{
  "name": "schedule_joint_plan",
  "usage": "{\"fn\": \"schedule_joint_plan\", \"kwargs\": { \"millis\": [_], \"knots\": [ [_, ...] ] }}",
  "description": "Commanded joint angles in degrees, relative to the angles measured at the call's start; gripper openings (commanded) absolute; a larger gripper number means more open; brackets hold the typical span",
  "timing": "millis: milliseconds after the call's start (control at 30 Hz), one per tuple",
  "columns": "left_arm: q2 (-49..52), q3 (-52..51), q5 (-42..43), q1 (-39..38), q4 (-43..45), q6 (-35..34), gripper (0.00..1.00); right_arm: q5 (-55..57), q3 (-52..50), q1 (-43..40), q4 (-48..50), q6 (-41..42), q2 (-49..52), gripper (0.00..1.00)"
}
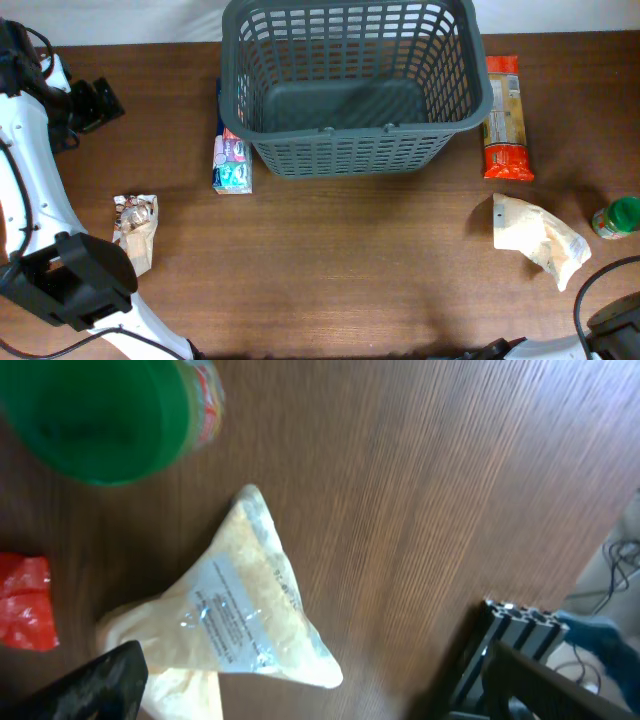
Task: Pack container
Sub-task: 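Move the right gripper over the green-capped jar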
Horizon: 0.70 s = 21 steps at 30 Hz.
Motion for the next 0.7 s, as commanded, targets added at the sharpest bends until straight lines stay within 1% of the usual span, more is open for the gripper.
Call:
{"fn": "schedule_joint_plan", "kwargs": {
  "millis": [0,167,300,400,433,500,567,633,667],
  "knots": [
    [0.63,0.15,-0.61,0.04,0.04,0.92,0.99,-1.22,-2.91,-0.11,4.87,2.12,-0.59,0.99],
    [0.63,0.15,-0.61,0.04,0.04,0.92,0.99,-0.39,-3.1,-0.09,8.81,2.21,-0.59,0.99],
    [0.63,0.15,-0.61,0.04,0.04,0.92,0.99,-0.48,-3.1,0.37,8.96,1.97,-0.59,0.99],
    [0.63,0.15,-0.59,0.04,0.04,0.92,0.99,-5.29,-3.13,0.59,9.73,2.19,-0.59,0.99],
    [0.63,0.15,-0.61,0.04,0.04,0.92,0.99,-8.5,-3.1,0.59,10.27,2.14,-0.59,0.99],
    [0.63,0.15,-0.61,0.04,0.04,0.92,0.99,-12.15,-3.08,0.9,12.66,1.86,-0.59,0.99],
    [0.63,0.15,-0.61,0.04,0.04,0.92,0.99,-8.33,-3.08,2.12,13.64,5.11,-0.59,0.99],
    [0.63,0.15,-0.61,0.04,0.04,0.92,0.99,1.95,-3.06,4.87,13.33,9.97,-0.59,0.99],
    [0.63,0.15,-0.61,0.04,0.04,0.92,0.99,4.76,-3.06,6.08,13.46,9.92,-0.5,0.99]
  ]
}}
